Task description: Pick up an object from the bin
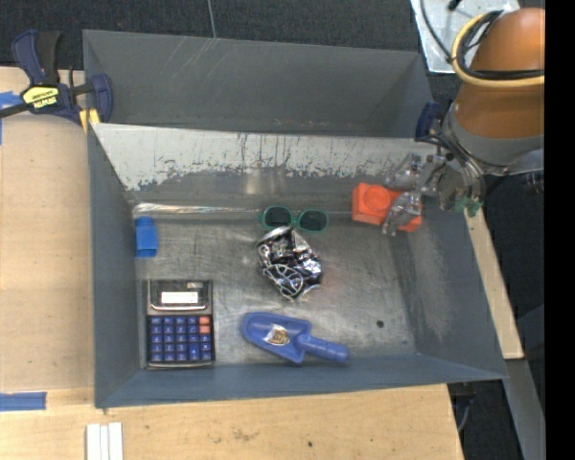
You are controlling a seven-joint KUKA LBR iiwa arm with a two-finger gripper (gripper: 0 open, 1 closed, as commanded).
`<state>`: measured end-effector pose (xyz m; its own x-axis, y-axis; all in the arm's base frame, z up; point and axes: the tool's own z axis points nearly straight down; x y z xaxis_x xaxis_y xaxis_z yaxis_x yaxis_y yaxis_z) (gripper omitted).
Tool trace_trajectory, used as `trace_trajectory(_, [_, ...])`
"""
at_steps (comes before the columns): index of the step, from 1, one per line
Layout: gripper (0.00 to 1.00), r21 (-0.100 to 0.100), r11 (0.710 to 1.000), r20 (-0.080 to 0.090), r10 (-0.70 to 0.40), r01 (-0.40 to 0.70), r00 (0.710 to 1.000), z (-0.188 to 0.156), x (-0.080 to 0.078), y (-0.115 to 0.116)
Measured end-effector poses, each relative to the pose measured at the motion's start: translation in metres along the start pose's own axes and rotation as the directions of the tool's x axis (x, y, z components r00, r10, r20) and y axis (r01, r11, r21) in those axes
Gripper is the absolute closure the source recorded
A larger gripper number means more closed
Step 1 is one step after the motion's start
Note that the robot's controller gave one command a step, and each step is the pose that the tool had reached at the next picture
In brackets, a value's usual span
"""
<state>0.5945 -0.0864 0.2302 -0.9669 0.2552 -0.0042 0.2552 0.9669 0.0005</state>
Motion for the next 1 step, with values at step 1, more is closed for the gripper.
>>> trace_trajectory(1, [1.00, 0.000, 0.982, 0.001, -0.189, 0.189, 0.982, -0.0315, -0.0106, 0.0395])
